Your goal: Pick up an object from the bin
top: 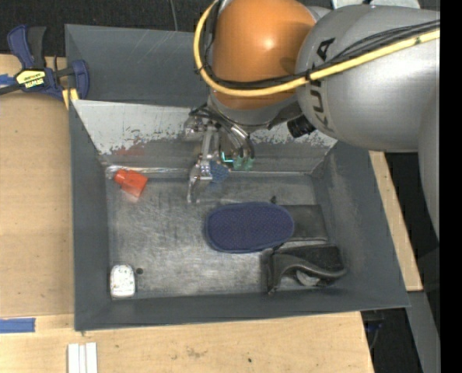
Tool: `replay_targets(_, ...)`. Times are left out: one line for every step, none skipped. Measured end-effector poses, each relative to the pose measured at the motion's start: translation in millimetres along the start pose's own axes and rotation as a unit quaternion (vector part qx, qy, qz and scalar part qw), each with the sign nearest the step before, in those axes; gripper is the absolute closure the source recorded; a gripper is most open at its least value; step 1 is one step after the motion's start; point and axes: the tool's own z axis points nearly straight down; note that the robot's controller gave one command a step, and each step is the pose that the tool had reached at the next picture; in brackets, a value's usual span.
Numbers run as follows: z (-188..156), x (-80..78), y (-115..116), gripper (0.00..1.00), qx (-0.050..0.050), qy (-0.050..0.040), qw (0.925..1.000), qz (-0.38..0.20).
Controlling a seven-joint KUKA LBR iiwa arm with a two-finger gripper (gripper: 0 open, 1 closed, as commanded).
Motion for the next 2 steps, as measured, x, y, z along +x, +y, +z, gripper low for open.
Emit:
replay_targets(139.9, -7.6, -46.0, 0.00, 0.001, -0.0004, 0.9984, -0.057)
replay_targets(109.0, 24.7, -87.6, 0.00, 0.001, -0.0030, 0.9994, -0.036)
